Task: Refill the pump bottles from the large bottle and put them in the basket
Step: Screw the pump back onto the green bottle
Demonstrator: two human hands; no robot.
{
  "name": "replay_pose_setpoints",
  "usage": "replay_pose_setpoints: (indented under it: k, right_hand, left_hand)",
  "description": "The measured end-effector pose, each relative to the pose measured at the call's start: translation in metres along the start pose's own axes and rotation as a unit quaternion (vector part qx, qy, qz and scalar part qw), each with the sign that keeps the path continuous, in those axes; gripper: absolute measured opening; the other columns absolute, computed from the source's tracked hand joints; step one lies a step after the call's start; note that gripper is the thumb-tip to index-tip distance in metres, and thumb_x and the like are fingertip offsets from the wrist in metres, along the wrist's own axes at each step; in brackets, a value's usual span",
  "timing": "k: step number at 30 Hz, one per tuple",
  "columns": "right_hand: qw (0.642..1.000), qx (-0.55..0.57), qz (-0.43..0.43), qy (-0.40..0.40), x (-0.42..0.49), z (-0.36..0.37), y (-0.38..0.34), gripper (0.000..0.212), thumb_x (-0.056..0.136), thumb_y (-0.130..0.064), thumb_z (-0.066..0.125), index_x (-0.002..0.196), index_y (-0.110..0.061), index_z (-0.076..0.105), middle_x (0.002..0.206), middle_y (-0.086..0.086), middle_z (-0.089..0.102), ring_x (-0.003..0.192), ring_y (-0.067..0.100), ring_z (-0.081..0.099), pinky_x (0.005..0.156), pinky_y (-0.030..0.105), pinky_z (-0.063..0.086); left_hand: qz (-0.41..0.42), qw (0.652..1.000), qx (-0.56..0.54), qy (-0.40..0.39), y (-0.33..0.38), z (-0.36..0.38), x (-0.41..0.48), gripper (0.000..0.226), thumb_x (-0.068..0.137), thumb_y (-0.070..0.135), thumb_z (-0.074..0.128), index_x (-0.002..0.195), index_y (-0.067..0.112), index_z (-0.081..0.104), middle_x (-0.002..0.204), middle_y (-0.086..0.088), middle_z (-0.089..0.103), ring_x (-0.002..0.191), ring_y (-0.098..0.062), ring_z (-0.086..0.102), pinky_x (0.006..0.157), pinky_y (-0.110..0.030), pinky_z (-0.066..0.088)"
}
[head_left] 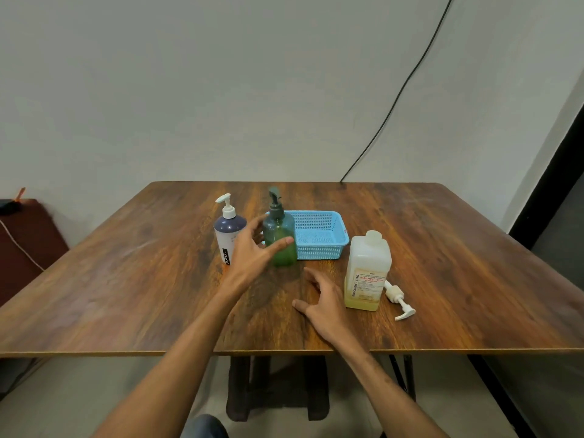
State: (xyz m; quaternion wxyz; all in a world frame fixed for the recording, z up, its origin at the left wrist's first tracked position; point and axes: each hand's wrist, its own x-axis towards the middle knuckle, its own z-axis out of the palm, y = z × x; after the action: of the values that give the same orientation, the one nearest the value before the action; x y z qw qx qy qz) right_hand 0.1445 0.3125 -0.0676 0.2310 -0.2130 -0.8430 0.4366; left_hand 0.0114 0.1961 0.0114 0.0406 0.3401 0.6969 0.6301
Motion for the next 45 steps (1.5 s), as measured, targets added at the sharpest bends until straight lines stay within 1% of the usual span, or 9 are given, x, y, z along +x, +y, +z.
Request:
replay_pose_setpoints:
  k: [5, 11, 18, 24, 29, 31, 38, 42, 45]
  right_hand:
    - [1.0, -0.021, -0.009, -0.01, 0.004, 0.0, 0.002, 0.063, 0.082, -0.027, 0.08, 0.139, -0.029, 0.053, 0.144, -0.012, 0.049, 0.134, 0.006, 0.043, 0.113, 0.029, 0.035]
    - [1.0, -0.018, -0.017, -0.008, 0.004, 0.002, 0.008, 0.057, 0.083, -0.028, 0.079, 0.135, -0.031, 0.056, 0.137, -0.016, 0.051, 0.128, 0.001, 0.045, 0.102, 0.016, 0.031]
    - [1.0, -0.009, -0.021, -0.013, 0.006, 0.004, 0.015, 0.054, 0.084, -0.032, 0.078, 0.133, -0.037, 0.055, 0.135, -0.019, 0.051, 0.128, -0.002, 0.044, 0.105, 0.017, 0.033]
    - [1.0, -0.002, -0.016, -0.017, 0.005, 0.003, 0.016, 0.054, 0.084, -0.031, 0.078, 0.132, -0.039, 0.056, 0.133, -0.021, 0.052, 0.126, -0.005, 0.044, 0.103, 0.011, 0.031]
    - [1.0, 0.008, -0.017, -0.012, 0.005, 0.002, 0.014, 0.053, 0.083, -0.029, 0.079, 0.131, -0.038, 0.058, 0.131, -0.023, 0.054, 0.124, -0.007, 0.045, 0.1, 0.008, 0.032]
    - [1.0, 0.016, -0.016, -0.011, 0.005, 0.001, 0.013, 0.053, 0.083, -0.027, 0.08, 0.13, -0.037, 0.058, 0.13, -0.022, 0.055, 0.124, -0.006, 0.046, 0.104, 0.014, 0.035]
    - [1.0, 0.019, -0.013, -0.012, 0.004, 0.0, 0.012, 0.052, 0.083, -0.027, 0.08, 0.129, -0.038, 0.059, 0.131, -0.021, 0.054, 0.125, -0.004, 0.046, 0.103, 0.015, 0.034]
    - [1.0, 0.019, -0.01, -0.015, 0.004, -0.001, 0.01, 0.05, 0.083, -0.027, 0.08, 0.128, -0.036, 0.06, 0.131, -0.02, 0.055, 0.124, -0.003, 0.047, 0.098, 0.01, 0.032]
    - [1.0, 0.016, -0.009, -0.012, 0.004, 0.0, 0.009, 0.049, 0.083, -0.026, 0.08, 0.127, -0.036, 0.061, 0.13, -0.019, 0.055, 0.124, -0.002, 0.048, 0.1, 0.012, 0.034]
  left_hand:
    - [0.009, 1.0, 0.013, 0.0, 0.004, -0.004, 0.046, 0.067, 0.072, 0.051, 0.085, 0.128, 0.024, 0.059, 0.127, 0.004, 0.067, 0.119, -0.013, 0.063, 0.104, -0.042, 0.053]
    - [-0.02, 0.998, 0.046, -0.04, -0.013, 0.008, 0.08, 0.074, 0.07, 0.056, 0.08, 0.129, 0.018, 0.057, 0.127, 0.0, 0.066, 0.119, -0.017, 0.062, 0.106, -0.045, 0.051]
    - [-0.052, 0.993, 0.089, -0.06, -0.043, 0.017, 0.1, 0.058, 0.084, 0.03, 0.081, 0.132, 0.014, 0.055, 0.127, 0.0, 0.064, 0.117, -0.018, 0.061, 0.104, -0.043, 0.051]
    - [-0.071, 0.985, 0.122, -0.095, -0.055, 0.021, 0.104, 0.061, 0.089, 0.025, 0.076, 0.139, 0.01, 0.045, 0.132, -0.002, 0.056, 0.119, -0.016, 0.055, 0.093, -0.024, 0.045]
    - [-0.093, 0.976, 0.148, -0.132, -0.058, 0.015, 0.107, 0.064, 0.088, 0.036, 0.074, 0.14, 0.018, 0.041, 0.135, 0.0, 0.056, 0.122, -0.02, 0.056, 0.107, -0.044, 0.048]
    - [-0.099, 0.974, 0.15, -0.14, -0.06, 0.012, 0.105, 0.065, 0.088, 0.038, 0.073, 0.141, 0.019, 0.039, 0.137, 0.0, 0.054, 0.125, -0.021, 0.055, 0.11, -0.047, 0.046]
    - [-0.087, 0.97, 0.157, -0.162, -0.058, 0.011, 0.1, 0.069, 0.097, 0.027, 0.066, 0.149, 0.016, 0.023, 0.139, 0.002, 0.045, 0.131, -0.019, 0.048, 0.115, -0.043, 0.041]
    - [-0.069, 0.975, 0.144, -0.151, -0.057, 0.012, 0.098, 0.076, 0.096, 0.015, 0.067, 0.151, 0.013, 0.015, 0.136, 0.003, 0.042, 0.128, -0.016, 0.048, 0.093, -0.01, 0.045]
    - [-0.04, 0.983, 0.135, -0.114, -0.052, 0.012, 0.089, 0.085, 0.092, 0.017, 0.072, 0.154, 0.012, 0.014, 0.141, 0.006, 0.037, 0.13, -0.009, 0.041, 0.098, -0.009, 0.038]
